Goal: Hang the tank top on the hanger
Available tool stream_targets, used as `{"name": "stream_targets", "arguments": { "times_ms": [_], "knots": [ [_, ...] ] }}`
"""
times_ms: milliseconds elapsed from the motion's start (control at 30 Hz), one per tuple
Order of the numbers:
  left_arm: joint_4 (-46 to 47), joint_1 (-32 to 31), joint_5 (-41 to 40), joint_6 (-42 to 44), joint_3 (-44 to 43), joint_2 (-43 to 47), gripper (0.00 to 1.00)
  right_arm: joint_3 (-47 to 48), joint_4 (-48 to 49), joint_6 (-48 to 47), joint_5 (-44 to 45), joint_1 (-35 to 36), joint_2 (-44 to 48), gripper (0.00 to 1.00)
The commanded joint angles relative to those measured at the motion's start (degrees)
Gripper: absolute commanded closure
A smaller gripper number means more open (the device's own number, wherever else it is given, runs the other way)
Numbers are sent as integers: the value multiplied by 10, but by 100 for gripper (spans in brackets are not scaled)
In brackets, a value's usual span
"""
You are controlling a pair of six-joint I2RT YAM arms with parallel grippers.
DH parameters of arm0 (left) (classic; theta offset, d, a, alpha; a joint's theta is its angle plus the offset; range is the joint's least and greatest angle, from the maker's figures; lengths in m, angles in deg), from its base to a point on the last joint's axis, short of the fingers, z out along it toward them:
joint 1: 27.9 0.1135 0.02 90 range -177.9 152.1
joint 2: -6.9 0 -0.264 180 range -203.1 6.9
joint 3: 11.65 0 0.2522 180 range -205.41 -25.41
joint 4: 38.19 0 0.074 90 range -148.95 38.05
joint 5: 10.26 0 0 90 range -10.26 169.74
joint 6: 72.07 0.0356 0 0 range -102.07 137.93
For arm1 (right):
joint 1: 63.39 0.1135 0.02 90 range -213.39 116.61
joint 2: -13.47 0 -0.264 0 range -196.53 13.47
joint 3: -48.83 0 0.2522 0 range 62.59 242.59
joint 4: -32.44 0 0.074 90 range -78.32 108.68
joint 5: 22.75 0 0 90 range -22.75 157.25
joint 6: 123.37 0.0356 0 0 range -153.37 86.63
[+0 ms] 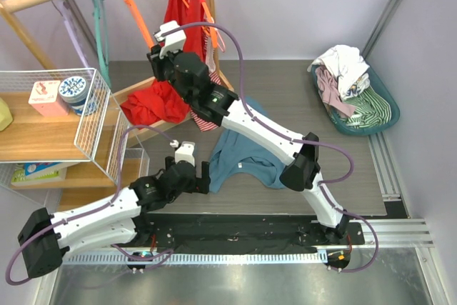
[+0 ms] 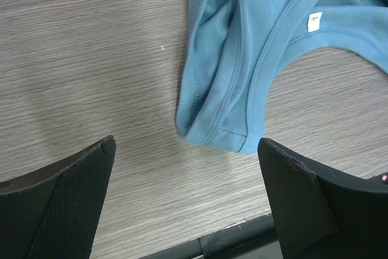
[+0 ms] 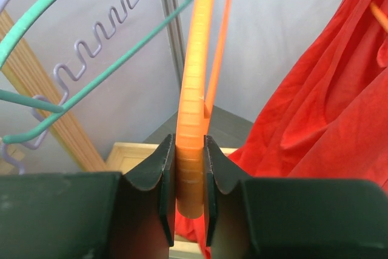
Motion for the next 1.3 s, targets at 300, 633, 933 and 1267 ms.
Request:
{"name": "stream_targets", "arguments": {
  "times_ms": [300,633,933,1267],
  "knots": [
    [-33,2,-41,3,5,44,0,16,91,-44,24,5,36,99],
    [-36,2,-38,2,5,47,0,-63,141,-70,43,9,106,99],
    [-33,2,-34,6,6,50,0,-97,123,-72,50,10,139,99],
    [6,2,3,44,13,52,0,-395,87,-43,49,26,349,99]
  ]
}}
